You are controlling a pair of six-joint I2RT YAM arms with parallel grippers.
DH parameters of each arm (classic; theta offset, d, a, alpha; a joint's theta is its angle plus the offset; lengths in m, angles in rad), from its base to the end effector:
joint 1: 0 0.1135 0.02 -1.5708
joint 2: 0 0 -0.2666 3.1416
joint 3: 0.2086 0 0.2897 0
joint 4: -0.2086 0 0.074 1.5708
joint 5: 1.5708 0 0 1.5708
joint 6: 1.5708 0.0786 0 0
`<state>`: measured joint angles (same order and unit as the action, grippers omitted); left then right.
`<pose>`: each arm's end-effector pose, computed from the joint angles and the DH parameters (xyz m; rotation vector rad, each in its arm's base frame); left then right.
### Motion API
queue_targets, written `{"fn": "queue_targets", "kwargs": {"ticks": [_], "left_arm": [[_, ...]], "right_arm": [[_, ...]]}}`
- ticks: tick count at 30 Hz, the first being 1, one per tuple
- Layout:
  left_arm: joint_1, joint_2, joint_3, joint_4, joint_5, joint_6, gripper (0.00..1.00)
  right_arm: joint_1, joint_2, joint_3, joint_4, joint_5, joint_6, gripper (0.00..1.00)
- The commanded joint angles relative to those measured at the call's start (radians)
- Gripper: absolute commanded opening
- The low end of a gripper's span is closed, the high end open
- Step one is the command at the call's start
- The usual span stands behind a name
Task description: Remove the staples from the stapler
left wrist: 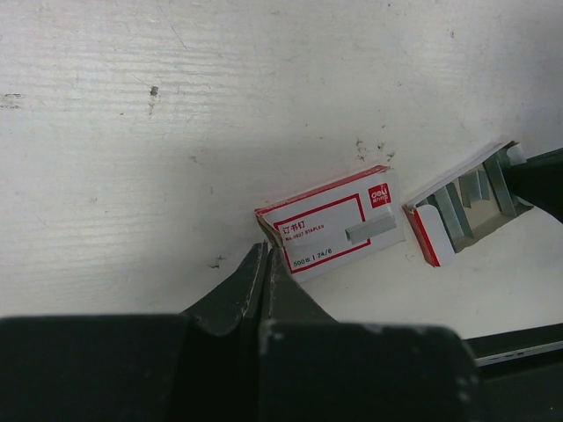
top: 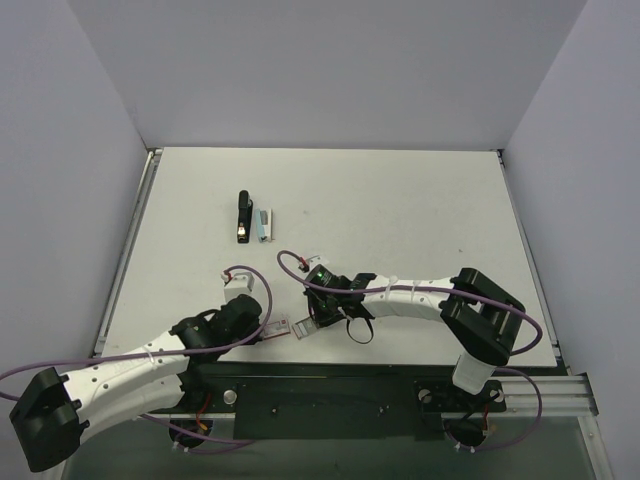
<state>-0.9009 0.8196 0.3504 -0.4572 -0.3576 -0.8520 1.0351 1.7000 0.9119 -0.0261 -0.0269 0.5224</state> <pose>0.1499 -0.1449 0.1157 -0.0876 2.4454 -0.3441 0.2031 0.3463 0.1083 -0.6532 2.4387 0.7289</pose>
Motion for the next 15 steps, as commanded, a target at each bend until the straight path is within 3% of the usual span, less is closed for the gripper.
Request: {"fn": "queue_targets", "kwargs": {"ticks": [1, 10, 15], "left_arm": [[-0.001, 0.006, -0.004, 0.051, 0.011, 0.014, 0.0], [-0.001, -0.031, 0.016, 0.008, 0.008, 0.015, 0.0], [-0.001, -0.094, 0.012, -0.064, -0.038, -0.059, 0.0]], "right_arm": [[0.009, -0.003, 0.031, -0.028, 0.024, 0.013, 0.0], [0.011, 0.006, 0.047, -0.043, 0.084, 0.057, 0.0], [0.013, 0.018, 0.056, -0.046, 0.084, 0.062, 0.0]]}}
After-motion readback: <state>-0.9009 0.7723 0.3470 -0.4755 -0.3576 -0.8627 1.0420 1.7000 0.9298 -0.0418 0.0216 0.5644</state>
